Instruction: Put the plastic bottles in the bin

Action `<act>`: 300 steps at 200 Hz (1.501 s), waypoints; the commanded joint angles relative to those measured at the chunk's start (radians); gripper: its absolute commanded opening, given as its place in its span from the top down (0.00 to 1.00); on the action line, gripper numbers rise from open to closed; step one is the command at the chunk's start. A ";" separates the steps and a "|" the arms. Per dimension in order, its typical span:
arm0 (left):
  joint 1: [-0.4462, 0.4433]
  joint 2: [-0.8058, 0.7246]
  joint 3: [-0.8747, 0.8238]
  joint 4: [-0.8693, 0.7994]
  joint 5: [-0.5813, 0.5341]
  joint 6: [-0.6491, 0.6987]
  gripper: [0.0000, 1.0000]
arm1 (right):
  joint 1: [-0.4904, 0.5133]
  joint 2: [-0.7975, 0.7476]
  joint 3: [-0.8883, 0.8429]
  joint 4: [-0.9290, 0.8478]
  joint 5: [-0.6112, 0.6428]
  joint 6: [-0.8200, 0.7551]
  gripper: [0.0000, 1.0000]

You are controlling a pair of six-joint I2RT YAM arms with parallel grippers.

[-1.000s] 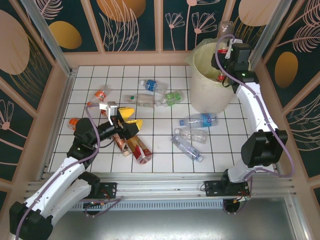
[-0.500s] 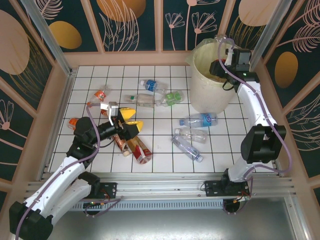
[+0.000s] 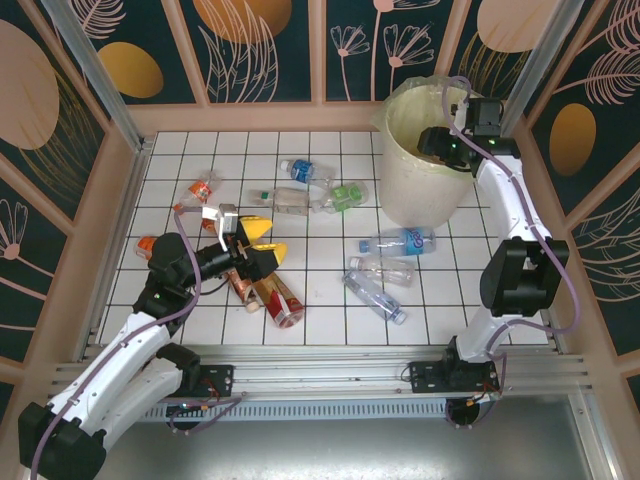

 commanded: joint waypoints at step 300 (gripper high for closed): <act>-0.006 -0.156 0.111 -0.366 -0.217 0.143 0.01 | 0.247 -0.444 -0.210 0.237 -0.004 -0.012 0.25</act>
